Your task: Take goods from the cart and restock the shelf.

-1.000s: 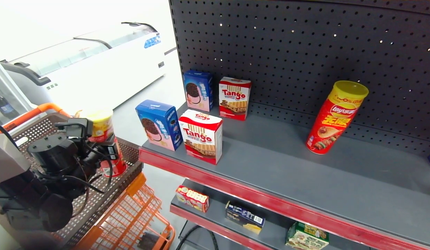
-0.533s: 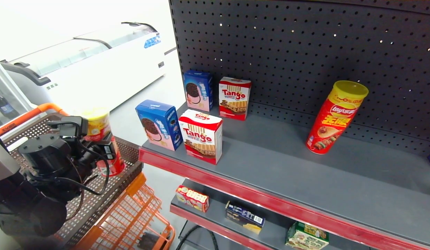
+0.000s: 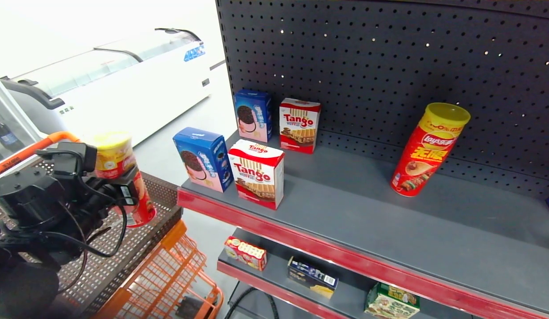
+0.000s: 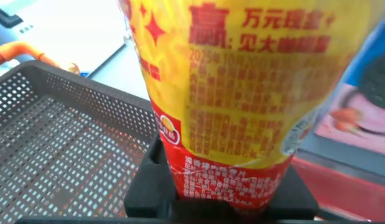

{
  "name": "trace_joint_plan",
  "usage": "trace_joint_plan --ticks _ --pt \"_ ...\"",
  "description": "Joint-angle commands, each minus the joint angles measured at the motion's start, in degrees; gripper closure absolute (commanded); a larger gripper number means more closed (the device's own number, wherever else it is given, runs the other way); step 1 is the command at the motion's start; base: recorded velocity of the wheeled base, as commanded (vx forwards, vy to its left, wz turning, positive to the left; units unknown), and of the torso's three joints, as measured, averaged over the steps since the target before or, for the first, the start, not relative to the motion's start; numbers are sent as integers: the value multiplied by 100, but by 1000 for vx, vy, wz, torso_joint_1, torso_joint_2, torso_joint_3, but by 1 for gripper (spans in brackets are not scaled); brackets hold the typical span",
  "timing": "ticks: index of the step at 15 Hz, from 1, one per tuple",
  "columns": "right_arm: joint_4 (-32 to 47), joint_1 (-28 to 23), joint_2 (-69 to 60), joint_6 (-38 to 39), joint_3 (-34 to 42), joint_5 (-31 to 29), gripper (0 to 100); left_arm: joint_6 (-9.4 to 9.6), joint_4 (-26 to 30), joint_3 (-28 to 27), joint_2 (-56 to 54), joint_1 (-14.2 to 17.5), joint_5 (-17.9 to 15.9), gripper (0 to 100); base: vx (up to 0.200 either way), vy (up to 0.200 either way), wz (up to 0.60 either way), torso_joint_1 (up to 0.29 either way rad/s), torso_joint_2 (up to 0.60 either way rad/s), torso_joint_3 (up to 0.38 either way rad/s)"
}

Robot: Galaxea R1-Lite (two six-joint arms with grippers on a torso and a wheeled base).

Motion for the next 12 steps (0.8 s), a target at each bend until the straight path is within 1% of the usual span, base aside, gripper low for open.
trace_joint_plan --ticks 1,2,3,4,5,6,7,9,10,11,12 --pt "0 1 7 -2 0 4 0 -89 102 338 -753 -210 -45 100 0 0 0 0 0 0" --pt "0 1 7 -2 0 4 0 -133 93 558 -938 -324 -63 100 0 0 0 0 0 0" --pt "0 1 7 -2 0 4 0 -150 164 646 -1140 -456 -63 100 0 0 0 0 0 0" --pt "0 1 7 -2 0 4 0 -186 181 690 -1263 -596 -63 100 0 0 0 0 0 0" --pt "0 1 7 -2 0 4 0 -317 199 699 -1368 -763 -71 100 0 0 0 0 0 0" --pt "0 1 7 -2 0 4 0 -335 190 734 -1377 -807 -89 100 0 0 0 0 0 0" --pt "0 1 7 -2 0 4 0 -335 111 883 -1492 -992 -388 100 0 0 0 0 0 0" --pt "0 1 7 -2 0 4 0 -353 216 1068 -2001 -1299 -1065 100 0 0 0 0 0 0" --pt "0 1 7 -2 0 4 0 -361 216 1165 -2089 -1528 -1170 100 0 0 0 0 0 0" --pt "0 1 7 -2 0 4 0 -397 207 1296 -2151 -1774 -1179 100 0 0 0 0 0 0" --pt "0 1 7 -2 0 4 0 -493 207 1384 -2300 -1897 -1205 100 0 0 0 0 0 0"
